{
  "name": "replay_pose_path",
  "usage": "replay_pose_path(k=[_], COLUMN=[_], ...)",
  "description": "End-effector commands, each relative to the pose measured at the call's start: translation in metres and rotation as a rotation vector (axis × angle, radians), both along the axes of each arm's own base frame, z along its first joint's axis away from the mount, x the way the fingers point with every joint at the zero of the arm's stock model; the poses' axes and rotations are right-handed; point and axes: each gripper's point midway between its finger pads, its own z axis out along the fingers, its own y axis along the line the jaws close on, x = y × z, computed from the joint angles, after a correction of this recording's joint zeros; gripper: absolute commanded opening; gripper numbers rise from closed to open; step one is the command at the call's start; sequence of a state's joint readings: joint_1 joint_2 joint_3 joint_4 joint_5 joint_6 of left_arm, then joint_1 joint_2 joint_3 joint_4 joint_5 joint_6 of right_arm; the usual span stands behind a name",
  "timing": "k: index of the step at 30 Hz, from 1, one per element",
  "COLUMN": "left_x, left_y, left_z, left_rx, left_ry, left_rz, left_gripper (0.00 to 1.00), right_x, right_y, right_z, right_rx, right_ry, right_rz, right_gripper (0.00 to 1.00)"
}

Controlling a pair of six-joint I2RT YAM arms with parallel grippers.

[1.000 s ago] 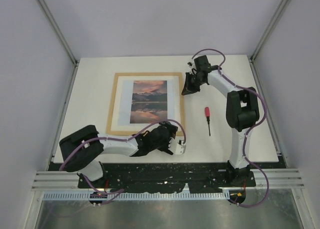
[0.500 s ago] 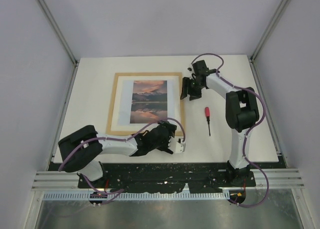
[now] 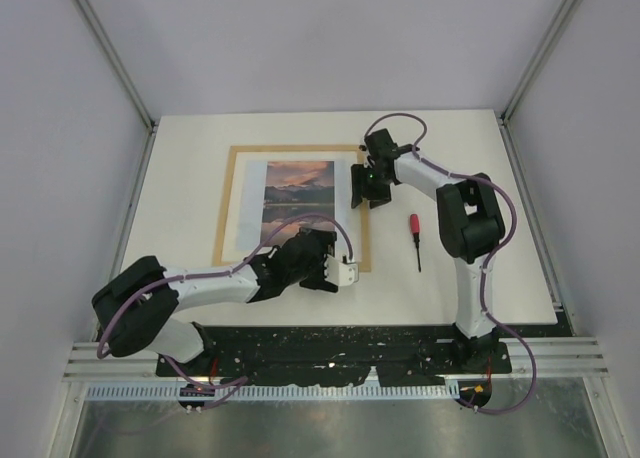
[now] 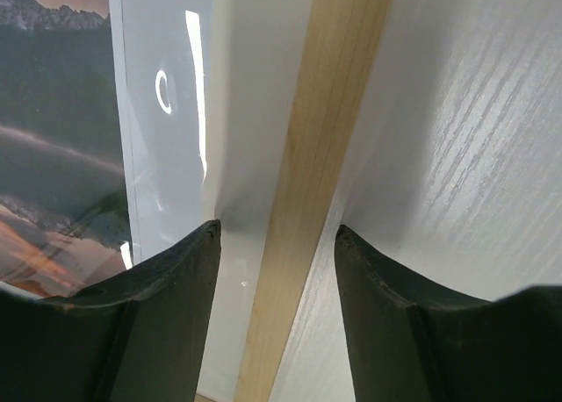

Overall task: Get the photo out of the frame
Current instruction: Turn over the photo frame at the center of the board.

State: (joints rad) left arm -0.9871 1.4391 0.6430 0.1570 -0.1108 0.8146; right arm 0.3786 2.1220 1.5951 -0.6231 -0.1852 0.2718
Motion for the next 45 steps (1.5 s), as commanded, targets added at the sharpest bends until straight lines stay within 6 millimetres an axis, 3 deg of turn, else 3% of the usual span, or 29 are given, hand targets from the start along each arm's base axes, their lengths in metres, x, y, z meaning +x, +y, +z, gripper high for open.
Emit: replay_pose_path(k=[1, 3, 8, 11, 13, 19, 23, 28, 34, 43, 45], left_x=[-0.003, -0.004, -0.005, -0.006, -0.007, -0.014, -0.017, -0.017, 0.005, 0.012, 0.016], left_y=[-0.006, -0.006, -0.006, -0.007, -0.009, -0.023, -0.029, -0.034, -0.037, -0.034, -0.033], left_z=[0.014, 0.012, 0.008, 0.007, 0.005, -0.005, -0.01, -0.014, -0.008, -0.012, -0.01], left_rx=[-0.061, -0.061, -0.05, -0.046, -0.038, 0.005, 0.023, 0.048, 0.04, 0.072, 0.07], left_ry=[0.011, 0.014, 0.007, 0.009, 0.008, -0.04, -0.068, -0.116, -0.23, -0.298, -0.313], left_rz=[-0.018, -0.021, -0.037, -0.042, -0.046, -0.082, -0.099, -0.101, -0.021, 0.014, 0.029], left_gripper=[1.0, 1.0, 1.0, 1.0, 1.0, 1.0, 1.0, 1.0, 1.0, 1.0, 0.92], right_x=[0.002, 0.0, -0.002, 0.0, 0.005, 0.024, 0.027, 0.026, 0.02, 0.007, 0.006], right_y=[0.0, 0.0, -0.002, -0.001, 0.003, 0.014, 0.019, 0.024, 0.025, 0.025, 0.025], right_z=[-0.017, -0.024, -0.041, -0.037, -0.025, 0.038, 0.061, 0.082, 0.107, 0.137, 0.14], right_rx=[-0.048, -0.05, -0.068, -0.057, -0.022, 0.071, 0.106, 0.141, 0.171, 0.221, 0.221], right_ry=[0.021, 0.044, 0.085, 0.089, 0.071, -0.043, -0.064, -0.084, -0.107, -0.123, -0.128], right_rz=[-0.031, -0.037, -0.05, -0.048, -0.051, -0.044, -0.036, -0.023, -0.01, 0.01, 0.013], right_gripper=[0.57, 0.48, 0.08, 0.08, 0.08, 0.08, 0.08, 0.08, 0.08, 0.08, 0.08])
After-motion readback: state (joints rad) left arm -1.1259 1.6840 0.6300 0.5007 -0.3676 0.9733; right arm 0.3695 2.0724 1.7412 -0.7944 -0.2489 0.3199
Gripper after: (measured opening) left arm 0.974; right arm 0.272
